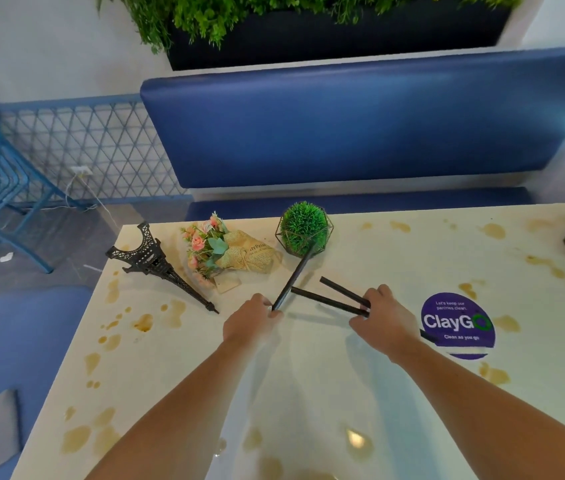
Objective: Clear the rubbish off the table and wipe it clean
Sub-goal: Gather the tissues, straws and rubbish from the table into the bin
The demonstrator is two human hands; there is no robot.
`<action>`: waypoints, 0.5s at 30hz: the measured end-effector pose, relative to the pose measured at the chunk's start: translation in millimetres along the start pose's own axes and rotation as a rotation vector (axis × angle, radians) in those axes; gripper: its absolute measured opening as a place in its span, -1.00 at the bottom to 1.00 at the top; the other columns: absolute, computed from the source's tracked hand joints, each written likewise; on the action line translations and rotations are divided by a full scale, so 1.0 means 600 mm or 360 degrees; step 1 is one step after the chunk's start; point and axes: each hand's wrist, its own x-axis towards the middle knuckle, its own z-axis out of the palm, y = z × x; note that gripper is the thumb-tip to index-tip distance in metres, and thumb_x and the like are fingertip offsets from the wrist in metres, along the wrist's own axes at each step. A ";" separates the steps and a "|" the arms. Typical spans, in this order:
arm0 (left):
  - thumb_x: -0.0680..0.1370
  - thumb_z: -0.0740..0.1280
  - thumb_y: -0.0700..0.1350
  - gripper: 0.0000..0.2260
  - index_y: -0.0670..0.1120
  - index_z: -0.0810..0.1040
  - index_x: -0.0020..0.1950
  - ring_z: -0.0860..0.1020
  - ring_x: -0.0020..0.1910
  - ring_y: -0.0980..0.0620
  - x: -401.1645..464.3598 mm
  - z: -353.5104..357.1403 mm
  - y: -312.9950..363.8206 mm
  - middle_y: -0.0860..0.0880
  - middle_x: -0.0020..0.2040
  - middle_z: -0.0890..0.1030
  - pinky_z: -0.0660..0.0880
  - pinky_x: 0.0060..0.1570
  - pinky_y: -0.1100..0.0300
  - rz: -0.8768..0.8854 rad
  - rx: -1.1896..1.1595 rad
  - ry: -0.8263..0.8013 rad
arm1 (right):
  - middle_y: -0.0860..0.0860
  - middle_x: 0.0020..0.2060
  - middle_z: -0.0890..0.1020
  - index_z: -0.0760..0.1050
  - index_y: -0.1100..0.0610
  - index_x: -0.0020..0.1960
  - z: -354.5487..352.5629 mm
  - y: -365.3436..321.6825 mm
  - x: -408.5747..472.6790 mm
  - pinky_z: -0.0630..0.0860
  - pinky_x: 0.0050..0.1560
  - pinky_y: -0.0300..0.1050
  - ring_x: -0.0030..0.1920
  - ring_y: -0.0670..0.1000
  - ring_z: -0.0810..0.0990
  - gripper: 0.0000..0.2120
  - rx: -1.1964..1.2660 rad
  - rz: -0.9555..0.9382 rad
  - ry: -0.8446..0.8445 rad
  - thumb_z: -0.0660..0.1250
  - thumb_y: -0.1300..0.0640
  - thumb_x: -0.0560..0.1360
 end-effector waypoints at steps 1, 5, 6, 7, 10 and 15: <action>0.58 0.20 0.13 -0.64 0.01 0.40 0.31 0.54 0.08 -0.01 -0.003 0.001 0.012 0.03 0.12 0.56 0.42 -0.03 0.15 0.0021 -0.0024 -0.0026 | -0.06 -0.06 0.37 0.39 0.06 0.01 -0.008 0.005 -0.006 0.53 -0.18 -0.04 -0.20 0.03 0.50 -0.80 0.0054 0.0034 0.0024 0.25 -0.02 0.45; 0.58 0.16 0.06 -0.77 0.01 0.39 0.18 0.55 -0.21 0.06 -0.023 0.006 0.078 0.08 -0.13 0.52 0.39 -0.23 0.17 0.0160 -0.0139 -0.0065 | -0.08 -0.08 0.47 0.38 0.03 0.01 -0.043 0.033 -0.032 0.49 -0.25 -0.09 -0.22 0.02 0.53 -0.83 0.0274 0.0191 0.0124 0.26 0.00 0.46; 0.59 0.15 0.02 -0.83 0.00 0.37 0.14 0.52 -0.26 0.09 -0.030 0.009 0.100 0.07 -0.15 0.51 0.35 -0.30 0.18 0.0215 -0.0159 -0.0090 | -0.08 -0.10 0.49 0.39 0.01 0.02 -0.052 0.044 -0.040 0.48 -0.28 -0.10 -0.24 0.01 0.55 -0.82 0.0342 0.0236 0.0161 0.26 -0.01 0.46; 0.60 0.13 -0.01 -0.86 -0.01 0.36 0.11 0.50 -0.28 0.10 -0.036 0.012 0.121 0.06 -0.15 0.50 0.32 -0.33 0.17 0.0276 -0.0167 -0.0107 | -0.08 -0.12 0.51 0.40 0.00 0.01 -0.059 0.055 -0.046 0.47 -0.33 -0.12 -0.26 0.02 0.56 -0.83 0.0419 0.0284 0.0191 0.27 0.00 0.45; 0.63 0.12 0.00 -0.86 -0.05 0.36 0.06 0.47 -0.21 -0.01 -0.060 0.028 0.193 0.02 -0.15 0.48 0.34 -0.25 0.11 0.0461 -0.0123 -0.0114 | -0.05 -0.22 0.57 0.42 -0.03 -0.04 -0.081 0.101 -0.068 0.41 -0.41 -0.15 -0.31 0.04 0.56 -0.90 0.0797 0.0450 0.0227 0.29 0.05 0.45; 0.66 0.09 0.00 -0.82 -0.07 0.39 0.09 0.53 -0.08 -0.08 -0.105 0.071 0.301 -0.07 -0.03 0.53 0.37 -0.20 0.09 0.0691 -0.0038 -0.0221 | 0.04 -0.19 0.60 0.48 0.03 -0.01 -0.122 0.180 -0.103 0.45 -0.39 -0.19 -0.26 0.00 0.55 -0.95 0.1353 0.0535 0.0346 0.29 0.12 0.53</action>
